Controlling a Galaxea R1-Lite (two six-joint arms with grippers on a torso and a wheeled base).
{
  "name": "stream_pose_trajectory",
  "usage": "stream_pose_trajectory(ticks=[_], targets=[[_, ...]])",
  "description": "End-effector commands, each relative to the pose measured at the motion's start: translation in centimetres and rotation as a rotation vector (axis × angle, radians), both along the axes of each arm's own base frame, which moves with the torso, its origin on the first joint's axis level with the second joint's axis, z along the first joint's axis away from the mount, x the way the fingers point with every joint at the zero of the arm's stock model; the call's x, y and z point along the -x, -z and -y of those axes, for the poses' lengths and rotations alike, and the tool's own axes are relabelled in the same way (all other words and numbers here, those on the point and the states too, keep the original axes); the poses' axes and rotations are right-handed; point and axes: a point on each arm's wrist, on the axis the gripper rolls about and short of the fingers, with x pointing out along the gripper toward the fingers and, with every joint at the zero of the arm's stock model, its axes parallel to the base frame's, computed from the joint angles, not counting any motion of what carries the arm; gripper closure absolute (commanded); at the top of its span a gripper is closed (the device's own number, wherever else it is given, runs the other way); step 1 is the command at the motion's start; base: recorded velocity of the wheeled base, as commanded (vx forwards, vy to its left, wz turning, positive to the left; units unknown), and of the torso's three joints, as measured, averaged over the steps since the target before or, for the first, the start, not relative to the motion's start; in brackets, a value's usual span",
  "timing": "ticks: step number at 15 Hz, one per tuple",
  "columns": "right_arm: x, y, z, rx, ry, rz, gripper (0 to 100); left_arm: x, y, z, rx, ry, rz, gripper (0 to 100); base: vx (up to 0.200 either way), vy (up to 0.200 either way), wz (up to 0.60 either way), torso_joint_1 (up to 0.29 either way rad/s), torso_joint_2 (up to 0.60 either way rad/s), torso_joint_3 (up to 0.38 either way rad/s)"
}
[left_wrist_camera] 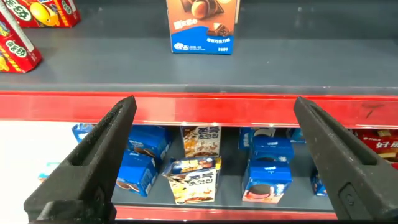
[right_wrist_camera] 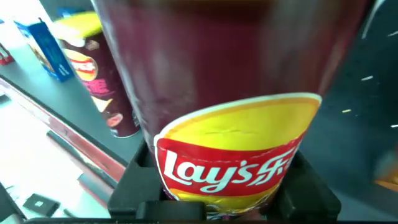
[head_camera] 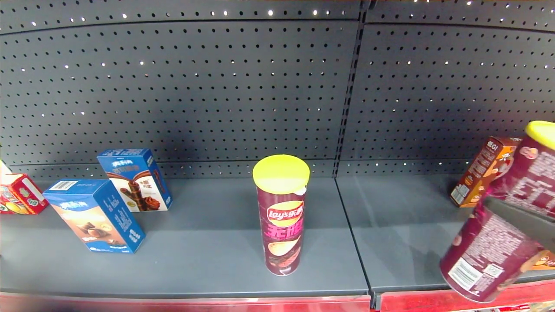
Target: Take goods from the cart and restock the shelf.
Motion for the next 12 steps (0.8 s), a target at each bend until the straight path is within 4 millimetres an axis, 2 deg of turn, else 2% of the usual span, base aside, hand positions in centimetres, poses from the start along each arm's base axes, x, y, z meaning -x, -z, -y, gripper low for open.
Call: stream_pose_trajectory(ticks=[1, 3, 6, 12], targets=[[-2.9, 1.1, -1.5, 0.033, -0.014, -0.080, 100, 0.0, 0.0, 0.0, 0.001, -0.001, -0.002, 0, 0.000, 0.000, 0.00, 0.000, 0.00, 0.000], [-4.8, 1.6, -3.0, 0.051, -0.047, -0.124, 100, 0.0, 0.0, 0.0, 0.001, -0.001, -0.002, 0, 0.000, 0.000, 0.00, 0.000, 0.00, 0.000], [-7.3, 1.2, -4.9, 0.045, -0.080, -0.103, 100, 0.0, 0.0, 0.0, 0.001, -0.003, -0.002, 0, 0.000, 0.000, 0.00, 0.000, 0.00, 0.000], [-10.9, 1.4, -7.5, 0.041, -0.091, -0.075, 100, 0.0, 0.0, 0.0, 0.001, -0.001, -0.002, 0, 0.000, 0.000, 0.00, 0.000, 0.00, 0.000]])
